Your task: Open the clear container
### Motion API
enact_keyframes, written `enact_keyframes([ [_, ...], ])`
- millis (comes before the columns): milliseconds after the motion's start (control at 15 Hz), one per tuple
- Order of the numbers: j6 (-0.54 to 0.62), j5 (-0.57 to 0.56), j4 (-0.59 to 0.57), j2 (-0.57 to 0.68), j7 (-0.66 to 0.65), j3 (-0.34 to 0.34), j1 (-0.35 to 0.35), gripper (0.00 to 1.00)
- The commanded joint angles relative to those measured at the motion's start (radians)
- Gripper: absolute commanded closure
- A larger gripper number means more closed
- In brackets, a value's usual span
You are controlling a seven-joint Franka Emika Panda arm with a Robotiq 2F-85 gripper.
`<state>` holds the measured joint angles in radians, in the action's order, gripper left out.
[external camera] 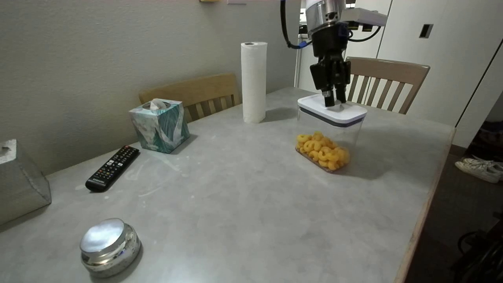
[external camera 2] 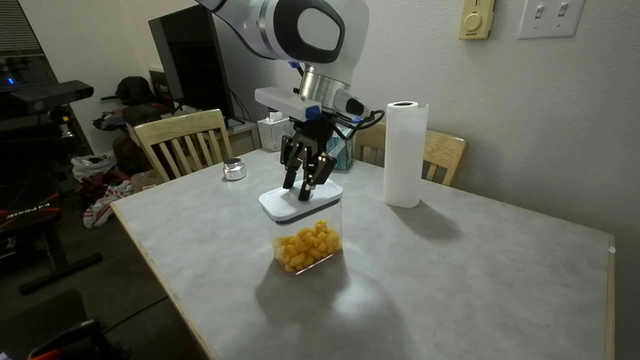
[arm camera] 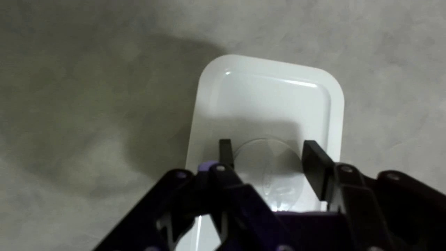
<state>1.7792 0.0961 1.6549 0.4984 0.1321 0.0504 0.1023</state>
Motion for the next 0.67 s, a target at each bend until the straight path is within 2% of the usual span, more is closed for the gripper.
enact_keyframes([
  [0,0.011,-0.011,0.013,-0.017,-0.012,0.0,0.004,0.73],
  [600,-0.017,-0.117,-0.011,-0.094,-0.005,0.025,0.001,0.73],
])
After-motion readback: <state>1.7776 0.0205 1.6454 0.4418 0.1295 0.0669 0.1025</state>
